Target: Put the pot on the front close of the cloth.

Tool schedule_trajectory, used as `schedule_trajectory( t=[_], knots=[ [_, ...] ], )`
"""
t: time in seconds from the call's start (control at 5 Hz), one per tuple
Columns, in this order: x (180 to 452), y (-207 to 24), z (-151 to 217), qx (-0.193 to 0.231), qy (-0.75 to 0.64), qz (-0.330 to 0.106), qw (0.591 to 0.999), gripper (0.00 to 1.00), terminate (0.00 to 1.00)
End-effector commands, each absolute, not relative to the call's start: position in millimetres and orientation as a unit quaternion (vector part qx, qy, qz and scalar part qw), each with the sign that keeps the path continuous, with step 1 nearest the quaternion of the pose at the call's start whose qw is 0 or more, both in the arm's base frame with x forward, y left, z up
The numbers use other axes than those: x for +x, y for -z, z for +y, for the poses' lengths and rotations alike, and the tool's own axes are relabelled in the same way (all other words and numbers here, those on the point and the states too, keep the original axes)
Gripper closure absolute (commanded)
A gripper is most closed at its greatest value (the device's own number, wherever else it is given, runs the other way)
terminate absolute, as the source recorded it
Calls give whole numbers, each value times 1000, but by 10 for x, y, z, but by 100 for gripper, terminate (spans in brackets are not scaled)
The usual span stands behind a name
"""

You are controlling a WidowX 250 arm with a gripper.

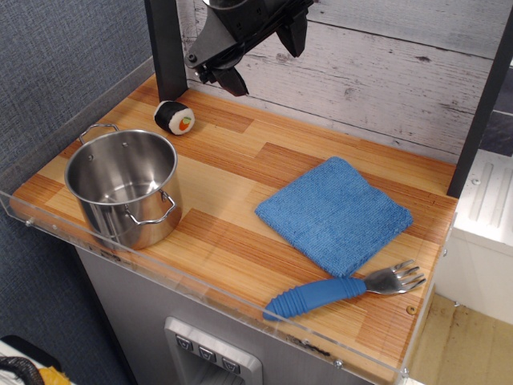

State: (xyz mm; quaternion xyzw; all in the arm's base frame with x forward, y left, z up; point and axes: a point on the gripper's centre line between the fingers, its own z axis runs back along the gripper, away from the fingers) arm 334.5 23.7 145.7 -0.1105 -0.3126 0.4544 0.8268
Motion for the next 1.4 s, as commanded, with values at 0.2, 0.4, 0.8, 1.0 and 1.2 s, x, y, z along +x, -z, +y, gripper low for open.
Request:
schedule_trajectory(
  t=[0.2,0.4,0.8,1.0,1.2],
  knots=[
    [3152,-1576,367,-109,-508,-321,792,0,0],
    [3005,-1704,480,-101,-549,-318,766,0,0],
    [2673,-1760,986,-68,-603,-325,725,0,0],
    [2543,-1626,1278,-36,-609,-328,721,0,0],
    [2471,-1501,1468,-4,-594,-337,731,0,0]
  ],
)
